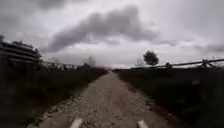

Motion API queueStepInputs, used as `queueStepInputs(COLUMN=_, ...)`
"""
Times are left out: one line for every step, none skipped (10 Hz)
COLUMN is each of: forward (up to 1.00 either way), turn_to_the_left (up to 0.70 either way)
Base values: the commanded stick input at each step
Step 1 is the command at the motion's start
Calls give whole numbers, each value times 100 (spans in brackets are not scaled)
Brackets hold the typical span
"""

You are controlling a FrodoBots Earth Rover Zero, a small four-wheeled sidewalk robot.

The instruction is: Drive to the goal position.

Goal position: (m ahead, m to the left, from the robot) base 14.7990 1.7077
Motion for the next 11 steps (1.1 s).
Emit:
queueStepInputs(forward=70, turn_to_the_left=-7)
queueStepInputs(forward=70, turn_to_the_left=0)
queueStepInputs(forward=70, turn_to_the_left=0)
queueStepInputs(forward=70, turn_to_the_left=0)
queueStepInputs(forward=70, turn_to_the_left=0)
queueStepInputs(forward=70, turn_to_the_left=0)
queueStepInputs(forward=70, turn_to_the_left=0)
queueStepInputs(forward=70, turn_to_the_left=0)
queueStepInputs(forward=70, turn_to_the_left=0)
queueStepInputs(forward=70, turn_to_the_left=0)
queueStepInputs(forward=70, turn_to_the_left=0)
